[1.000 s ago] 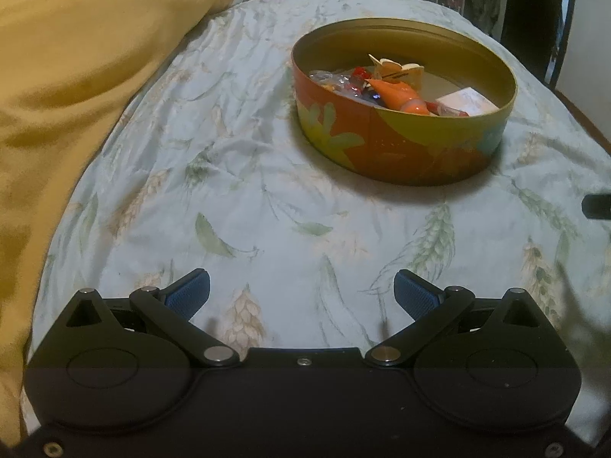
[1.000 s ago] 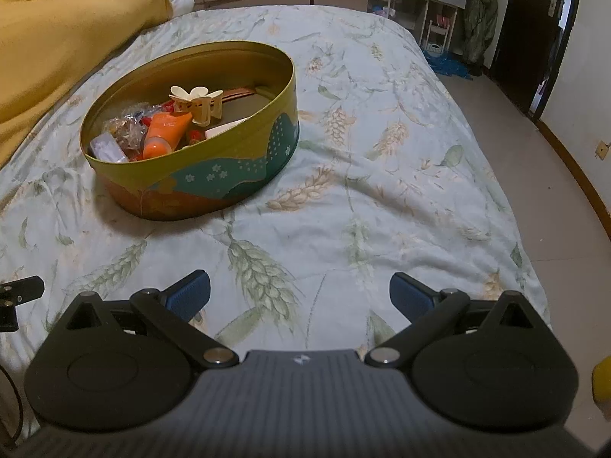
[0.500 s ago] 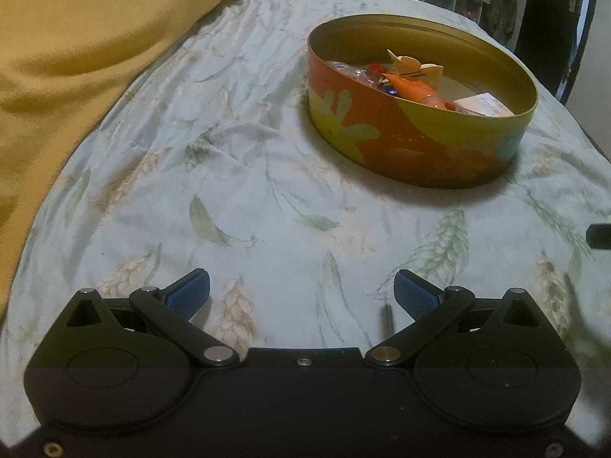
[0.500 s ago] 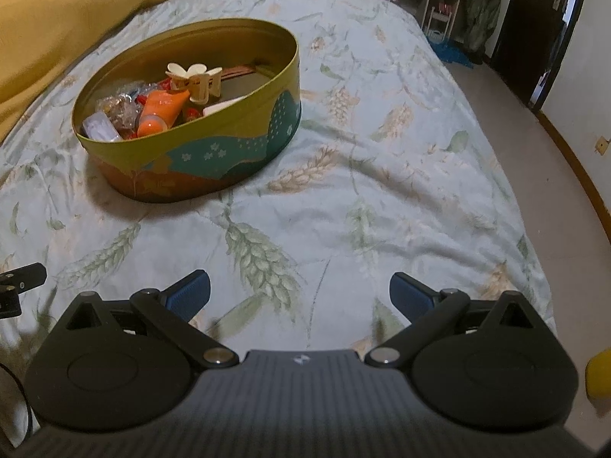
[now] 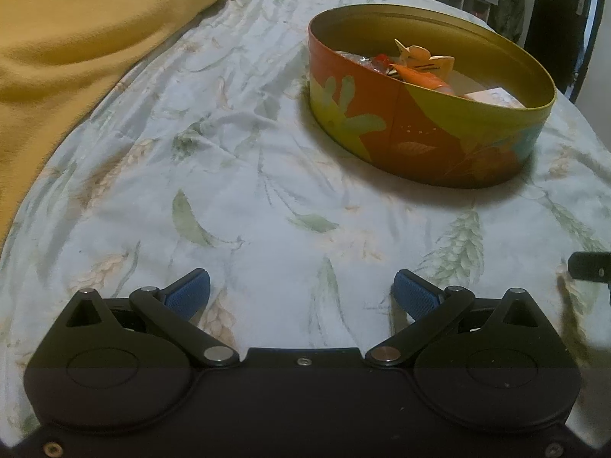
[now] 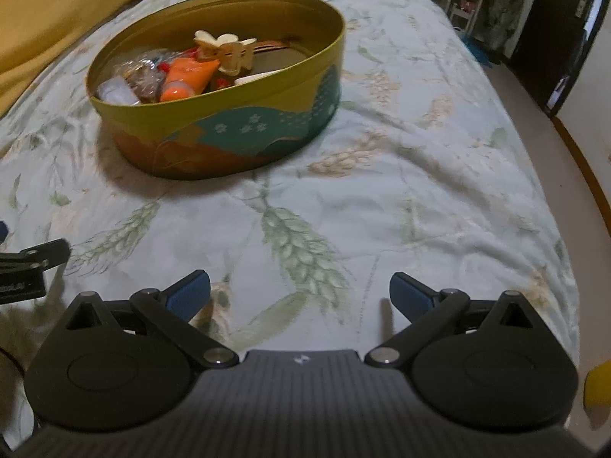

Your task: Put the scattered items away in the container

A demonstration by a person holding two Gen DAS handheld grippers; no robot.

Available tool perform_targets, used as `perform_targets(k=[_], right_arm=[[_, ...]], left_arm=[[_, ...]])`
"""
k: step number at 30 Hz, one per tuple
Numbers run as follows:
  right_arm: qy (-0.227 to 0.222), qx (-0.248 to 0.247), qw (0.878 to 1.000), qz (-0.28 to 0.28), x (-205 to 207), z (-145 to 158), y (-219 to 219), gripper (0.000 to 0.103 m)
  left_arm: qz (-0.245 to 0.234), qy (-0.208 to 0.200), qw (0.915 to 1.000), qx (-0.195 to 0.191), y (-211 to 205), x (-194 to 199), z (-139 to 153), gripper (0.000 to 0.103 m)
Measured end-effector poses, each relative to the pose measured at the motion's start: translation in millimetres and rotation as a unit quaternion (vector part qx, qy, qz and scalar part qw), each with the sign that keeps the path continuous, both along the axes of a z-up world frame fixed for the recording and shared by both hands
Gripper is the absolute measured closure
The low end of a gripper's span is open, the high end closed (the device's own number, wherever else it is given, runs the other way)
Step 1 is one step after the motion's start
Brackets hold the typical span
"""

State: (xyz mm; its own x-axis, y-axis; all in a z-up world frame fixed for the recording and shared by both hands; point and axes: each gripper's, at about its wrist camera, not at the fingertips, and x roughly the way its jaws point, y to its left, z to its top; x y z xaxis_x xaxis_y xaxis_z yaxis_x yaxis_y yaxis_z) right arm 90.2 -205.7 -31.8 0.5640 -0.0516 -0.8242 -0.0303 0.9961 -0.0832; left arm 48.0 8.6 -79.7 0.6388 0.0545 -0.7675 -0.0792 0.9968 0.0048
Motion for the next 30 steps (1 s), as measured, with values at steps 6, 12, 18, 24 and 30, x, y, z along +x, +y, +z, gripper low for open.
perform_targets(k=[6, 12, 18, 24, 30], right_arm=[[0.011, 0.006, 1.0, -0.006, 6.6, -8.0, 0.3, 0.0], [0.022, 0.012, 1.0, -0.015, 12.5, -14.5, -0.3, 0.0], [0.025, 0.015, 0.999, -0.021, 17.0, -17.3, 0.1, 0.0], [0.026, 0.018, 0.999, -0.023, 18.0, -18.1, -1.2, 0.0], [0.026, 0.018, 0.999, -0.023, 18.4, -18.5, -1.1, 0.0]], left_arm=[[0.0, -0.006, 1.0, 0.007, -1.9, 5.9, -6.2, 0.0], [0.0, -0.013, 0.9999, 0.009, -3.1, 7.3, -10.2, 0.0], [0.003, -0.027, 0.9996, 0.007, -3.1, 4.8, -13.9, 0.0], [0.007, -0.033, 0.9994, 0.009, -4.8, 4.4, -15.3, 0.0], [0.01, -0.033, 0.9994, 0.006, -4.2, 4.8, -15.4, 0.0]])
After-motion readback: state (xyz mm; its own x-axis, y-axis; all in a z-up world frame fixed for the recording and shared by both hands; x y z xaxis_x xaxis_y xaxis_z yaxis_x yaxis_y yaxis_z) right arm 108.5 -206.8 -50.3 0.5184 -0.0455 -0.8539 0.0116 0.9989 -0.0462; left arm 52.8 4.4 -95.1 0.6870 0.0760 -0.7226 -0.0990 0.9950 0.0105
